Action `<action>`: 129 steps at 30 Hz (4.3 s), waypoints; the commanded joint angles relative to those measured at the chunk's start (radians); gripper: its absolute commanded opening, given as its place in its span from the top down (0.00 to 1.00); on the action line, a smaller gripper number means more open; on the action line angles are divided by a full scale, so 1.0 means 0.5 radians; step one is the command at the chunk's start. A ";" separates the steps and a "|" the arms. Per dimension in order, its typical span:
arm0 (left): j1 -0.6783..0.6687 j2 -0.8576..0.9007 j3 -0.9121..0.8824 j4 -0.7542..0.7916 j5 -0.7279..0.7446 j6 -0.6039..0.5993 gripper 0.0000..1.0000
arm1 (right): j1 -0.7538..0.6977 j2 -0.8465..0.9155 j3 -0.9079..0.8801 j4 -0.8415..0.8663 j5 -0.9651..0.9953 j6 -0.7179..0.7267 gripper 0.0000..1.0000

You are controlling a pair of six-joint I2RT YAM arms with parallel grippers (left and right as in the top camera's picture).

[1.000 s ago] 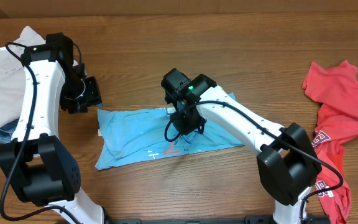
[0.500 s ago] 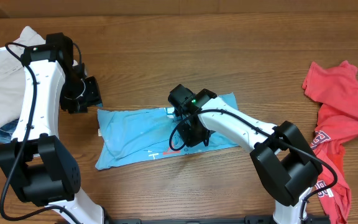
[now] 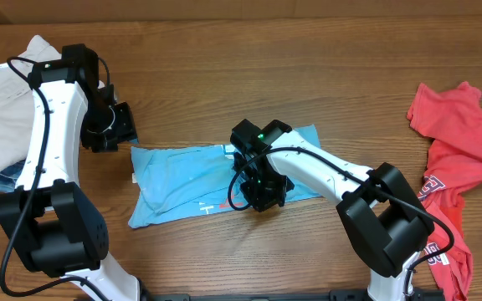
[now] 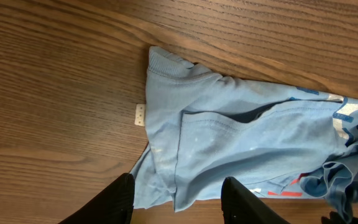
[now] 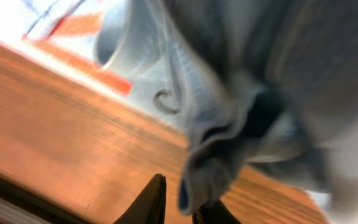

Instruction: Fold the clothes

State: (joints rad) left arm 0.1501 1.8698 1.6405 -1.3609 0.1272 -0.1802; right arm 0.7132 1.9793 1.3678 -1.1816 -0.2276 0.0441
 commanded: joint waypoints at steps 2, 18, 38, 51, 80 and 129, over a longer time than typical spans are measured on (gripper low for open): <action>0.000 -0.058 0.014 0.002 -0.008 0.040 0.51 | -0.014 -0.063 0.079 -0.004 0.347 0.178 0.82; 0.000 -0.058 0.014 0.001 -0.008 0.040 0.51 | -0.018 -0.182 0.054 0.134 0.419 0.230 0.70; 0.000 -0.058 0.014 -0.001 -0.008 0.040 0.51 | -0.019 -0.180 -0.208 0.379 0.243 0.395 0.69; 0.000 -0.058 0.014 -0.006 -0.008 0.040 0.51 | -0.020 -0.172 -0.210 0.469 0.529 0.552 0.64; 0.001 -0.058 0.014 -0.008 -0.009 0.047 0.51 | -0.027 -0.186 -0.205 0.451 0.389 0.629 0.85; 0.002 -0.058 0.014 -0.021 -0.061 0.050 0.51 | -0.101 -0.365 0.098 0.260 0.216 0.133 0.79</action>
State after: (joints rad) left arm 0.1501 1.8698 1.6405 -1.3708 0.1139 -0.1764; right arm 0.6930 1.8561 1.3006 -1.0401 -0.2852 0.1040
